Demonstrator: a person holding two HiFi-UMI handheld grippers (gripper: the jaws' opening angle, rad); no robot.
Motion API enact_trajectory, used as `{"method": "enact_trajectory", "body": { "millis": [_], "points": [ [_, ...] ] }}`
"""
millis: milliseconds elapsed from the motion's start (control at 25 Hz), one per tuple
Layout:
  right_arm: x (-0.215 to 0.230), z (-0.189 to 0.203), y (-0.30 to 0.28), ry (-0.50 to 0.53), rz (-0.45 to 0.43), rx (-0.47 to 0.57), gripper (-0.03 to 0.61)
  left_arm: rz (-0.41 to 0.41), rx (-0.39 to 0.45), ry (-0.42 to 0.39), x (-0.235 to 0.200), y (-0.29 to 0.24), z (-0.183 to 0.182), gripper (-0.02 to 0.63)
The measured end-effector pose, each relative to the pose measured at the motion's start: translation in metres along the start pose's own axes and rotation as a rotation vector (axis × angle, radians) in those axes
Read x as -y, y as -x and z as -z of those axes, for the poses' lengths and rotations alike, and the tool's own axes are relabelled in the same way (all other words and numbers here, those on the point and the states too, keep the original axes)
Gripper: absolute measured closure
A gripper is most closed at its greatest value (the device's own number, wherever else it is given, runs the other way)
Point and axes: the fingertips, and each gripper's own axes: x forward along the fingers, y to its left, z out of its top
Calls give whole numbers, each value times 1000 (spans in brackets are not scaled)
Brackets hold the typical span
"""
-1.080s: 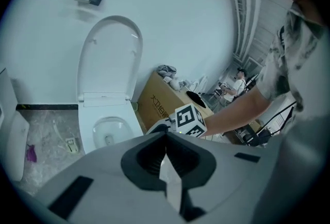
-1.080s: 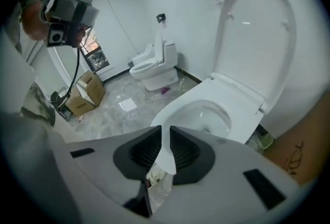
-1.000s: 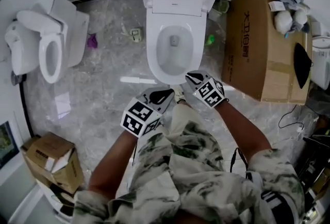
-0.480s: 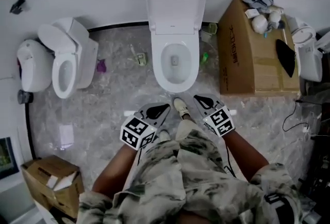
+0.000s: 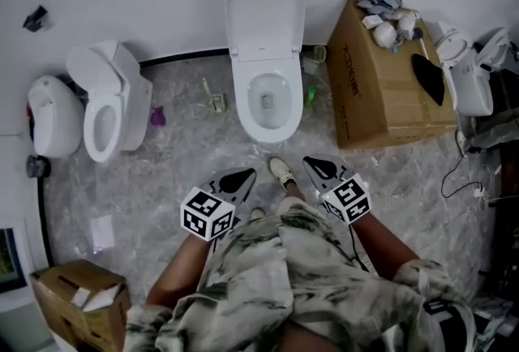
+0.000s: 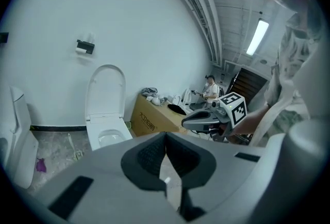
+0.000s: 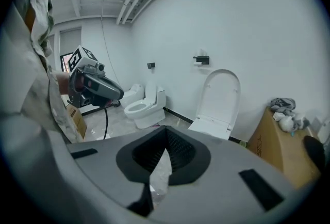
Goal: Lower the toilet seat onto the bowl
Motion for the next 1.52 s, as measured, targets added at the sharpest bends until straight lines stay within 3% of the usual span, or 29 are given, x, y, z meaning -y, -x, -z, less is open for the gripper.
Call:
{"method": "enact_trajectory", "body": {
  "millis": [680, 1520],
  "points": [
    [-73, -19, 20, 54, -25, 43, 557, -14, 49, -10, 18, 60, 21, 591],
    [-99, -4, -3, 93, -100, -12, 557, -91, 54, 66, 2, 86, 55, 591]
  ]
}}
